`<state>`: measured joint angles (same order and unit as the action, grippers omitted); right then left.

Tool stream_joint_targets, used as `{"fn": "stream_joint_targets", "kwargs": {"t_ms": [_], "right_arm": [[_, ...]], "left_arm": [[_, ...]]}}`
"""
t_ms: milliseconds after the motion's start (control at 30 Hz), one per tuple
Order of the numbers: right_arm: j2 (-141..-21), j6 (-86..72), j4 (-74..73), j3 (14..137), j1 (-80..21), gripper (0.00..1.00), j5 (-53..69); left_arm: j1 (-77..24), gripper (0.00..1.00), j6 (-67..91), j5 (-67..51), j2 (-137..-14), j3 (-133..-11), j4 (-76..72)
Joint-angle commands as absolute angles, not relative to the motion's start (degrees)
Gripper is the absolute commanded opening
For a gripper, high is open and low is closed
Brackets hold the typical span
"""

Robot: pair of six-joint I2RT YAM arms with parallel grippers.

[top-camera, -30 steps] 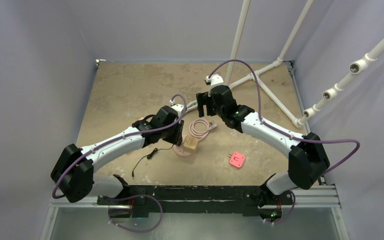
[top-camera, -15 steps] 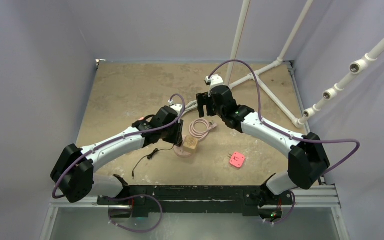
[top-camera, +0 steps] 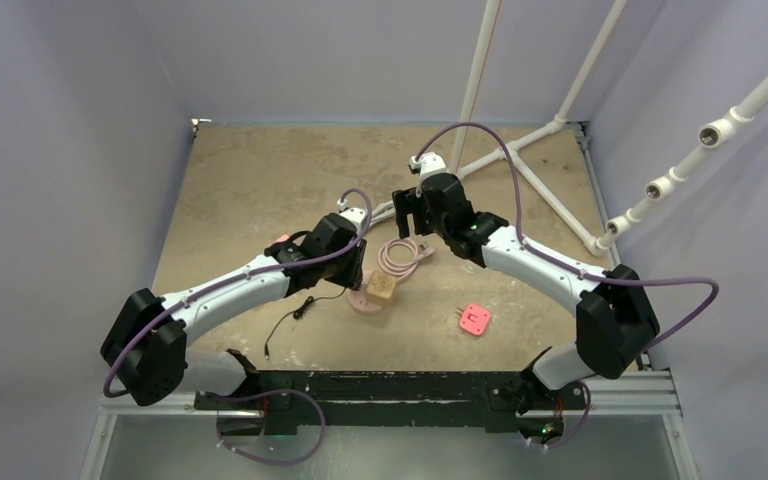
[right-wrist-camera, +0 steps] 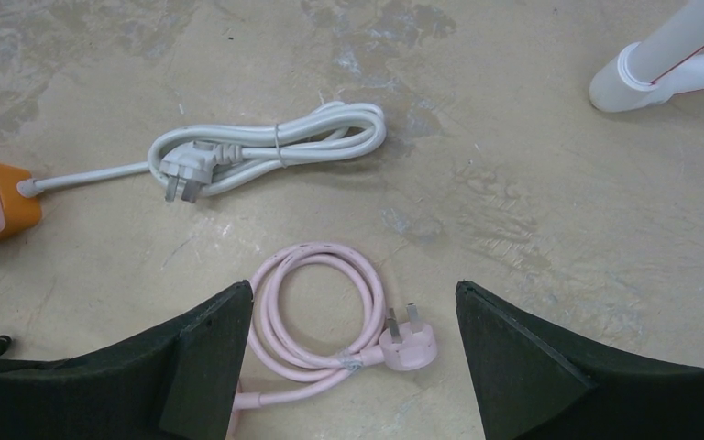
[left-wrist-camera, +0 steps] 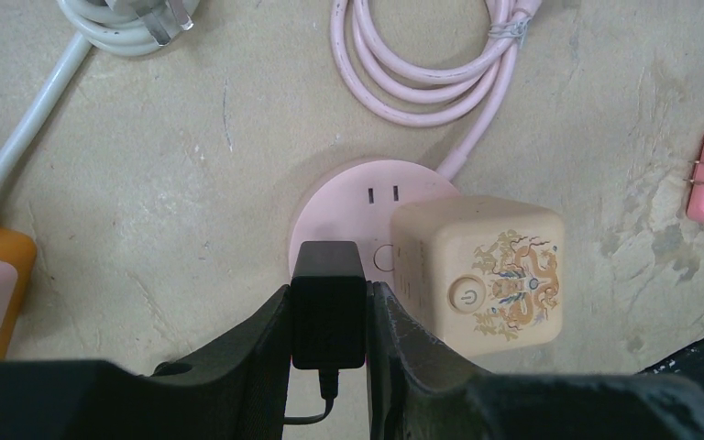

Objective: Insert the plug
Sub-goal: Insert the plug into the socket.

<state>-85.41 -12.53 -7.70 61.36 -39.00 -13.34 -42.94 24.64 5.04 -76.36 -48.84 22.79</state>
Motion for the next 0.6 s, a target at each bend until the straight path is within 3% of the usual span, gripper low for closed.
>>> {"fn": "stream_joint_targets", "kwargs": {"t_ms": [0,567], "right_arm": [[-82.86,-11.52,-5.59,60.74,-39.35,0.83,-12.62],[-85.02,-10.86,-4.25,58.73,-39.30,0.83,-9.38]], "left_arm": [[-43.22,0.00,22.38,7.83,-76.31,-46.89,24.89],[-45.06,0.00,24.69,3.52,-76.58,-47.77,25.70]]}}
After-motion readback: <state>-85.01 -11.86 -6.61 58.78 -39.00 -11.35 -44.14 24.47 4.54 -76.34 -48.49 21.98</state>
